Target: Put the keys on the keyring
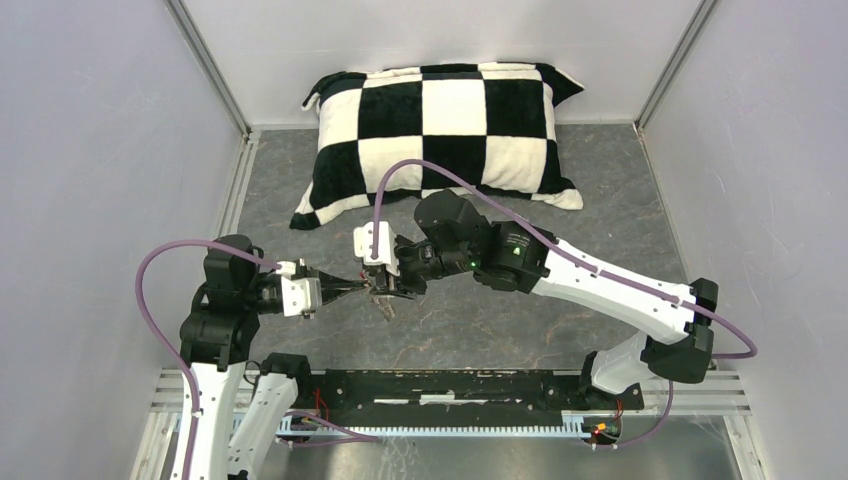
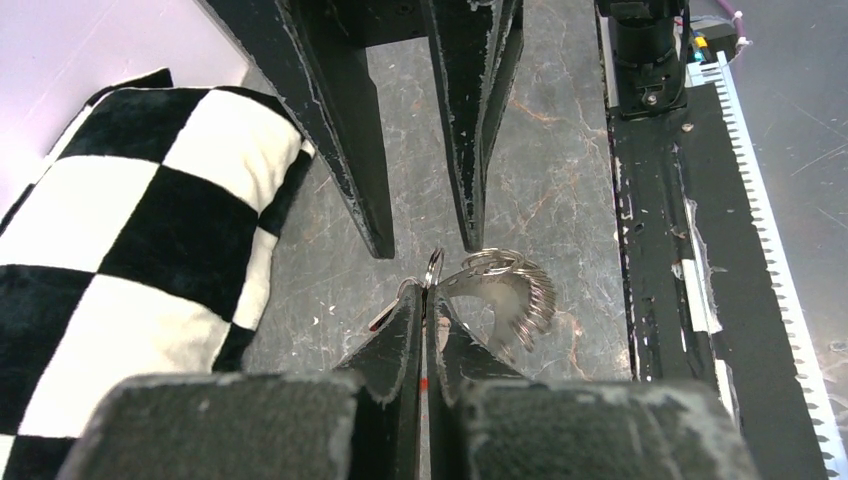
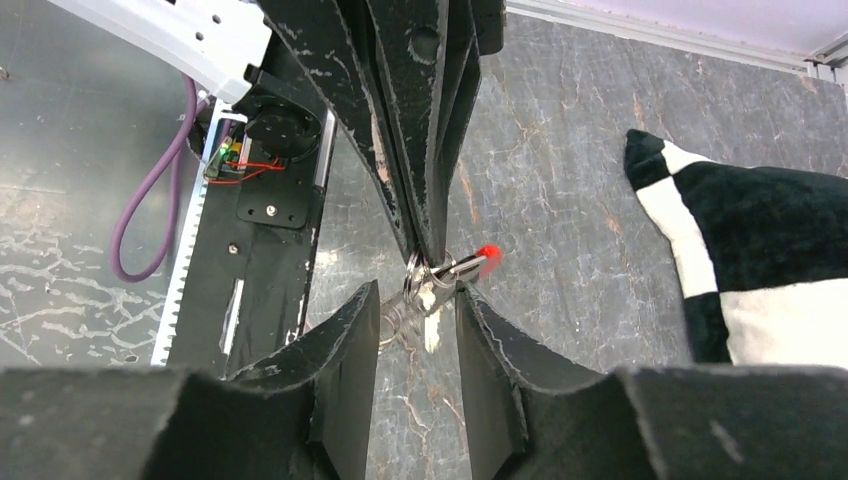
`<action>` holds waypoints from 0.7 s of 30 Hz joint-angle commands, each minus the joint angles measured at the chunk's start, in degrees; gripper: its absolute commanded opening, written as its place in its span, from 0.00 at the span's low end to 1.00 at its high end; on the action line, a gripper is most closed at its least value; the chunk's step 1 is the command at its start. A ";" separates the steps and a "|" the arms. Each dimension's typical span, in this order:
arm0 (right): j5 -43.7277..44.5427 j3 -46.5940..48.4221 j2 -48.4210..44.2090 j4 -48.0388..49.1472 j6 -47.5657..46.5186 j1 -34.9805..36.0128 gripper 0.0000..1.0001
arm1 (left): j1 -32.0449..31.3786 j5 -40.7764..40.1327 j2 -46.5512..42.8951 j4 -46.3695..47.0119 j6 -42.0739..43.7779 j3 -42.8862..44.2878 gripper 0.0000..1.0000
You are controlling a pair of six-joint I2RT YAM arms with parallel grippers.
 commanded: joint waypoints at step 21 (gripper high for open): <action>0.59 4.30 2.43 0.55 0.03 0.25 0.00 | 0.19 0.76 -1.44 0.28 2.51 0.74 0.14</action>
